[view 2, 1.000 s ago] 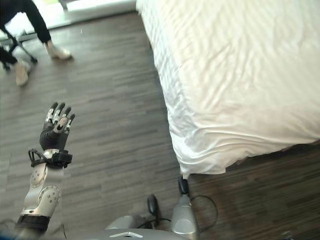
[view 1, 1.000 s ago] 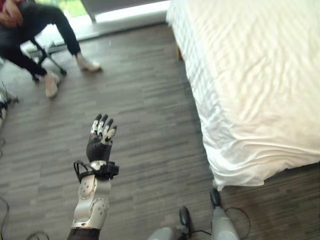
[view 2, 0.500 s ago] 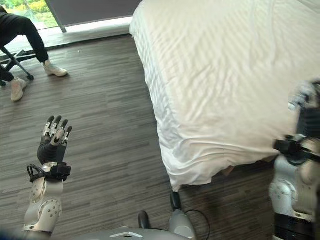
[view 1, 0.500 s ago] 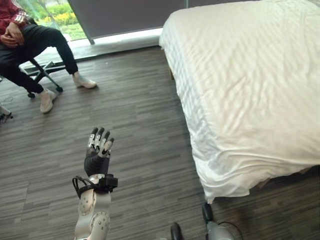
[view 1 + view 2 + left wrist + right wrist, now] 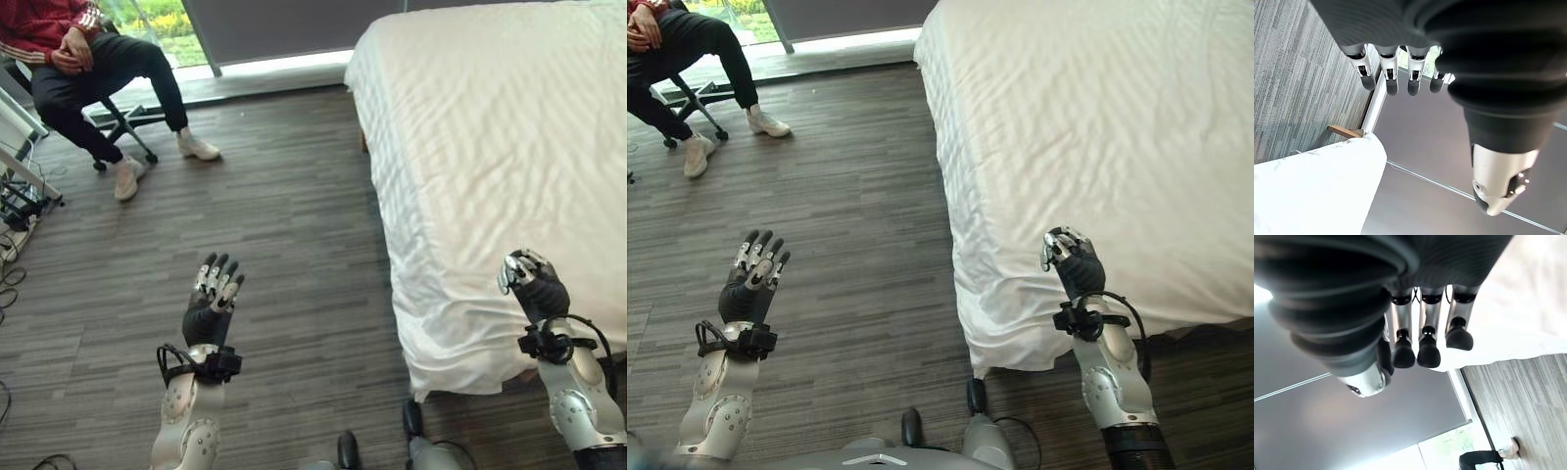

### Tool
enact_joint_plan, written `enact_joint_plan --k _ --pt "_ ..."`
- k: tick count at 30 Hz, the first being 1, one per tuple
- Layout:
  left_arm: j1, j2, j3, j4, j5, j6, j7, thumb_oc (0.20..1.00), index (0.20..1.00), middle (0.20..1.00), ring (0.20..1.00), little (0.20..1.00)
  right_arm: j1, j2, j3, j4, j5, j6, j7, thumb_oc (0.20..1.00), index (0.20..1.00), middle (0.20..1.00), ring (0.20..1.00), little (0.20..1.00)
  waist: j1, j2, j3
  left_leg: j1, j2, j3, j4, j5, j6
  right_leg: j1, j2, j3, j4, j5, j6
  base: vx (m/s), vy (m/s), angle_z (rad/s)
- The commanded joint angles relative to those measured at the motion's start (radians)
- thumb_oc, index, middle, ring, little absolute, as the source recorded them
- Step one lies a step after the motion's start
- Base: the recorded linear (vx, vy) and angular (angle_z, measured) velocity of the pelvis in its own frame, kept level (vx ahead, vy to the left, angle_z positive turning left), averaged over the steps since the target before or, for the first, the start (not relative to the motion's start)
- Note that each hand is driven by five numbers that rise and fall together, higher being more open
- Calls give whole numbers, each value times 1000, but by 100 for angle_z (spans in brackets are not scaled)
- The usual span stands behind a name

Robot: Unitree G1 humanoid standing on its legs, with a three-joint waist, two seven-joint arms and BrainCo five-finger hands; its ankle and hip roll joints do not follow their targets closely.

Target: Making the bed.

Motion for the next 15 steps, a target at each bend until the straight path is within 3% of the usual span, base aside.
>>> enact_joint_plan --k 1,9,15 --pt "-47 8 34 -13 1 -46 5 1000 1000 1000 1000 1000 -24 22 -55 -72 -47 -64 -14 200 200 200 200 200 10 -8 -26 -1 -22 -54 44 -65 -31 9 48 17 13 -37 -21 0 0 0" --pt "-52 -5 54 -6 19 -57 24 1000 1000 1000 1000 1000 46 82 -102 -121 -116 -88 -46 200 200 200 200 200 -6 -15 -45 14 -16 -50 50 -75 -31 28 53 18 13 -43 -20 1 -2 2" --pt "-49 -3 80 -11 25 -64 26 1000 1000 1000 1000 1000 89 82 -182 -132 -160 -95 -81 200 200 200 200 200 -21 -34 -53 47 -7 -4 95 -122 -18 60 61 52 13 -35 -2 -41 65 -17"
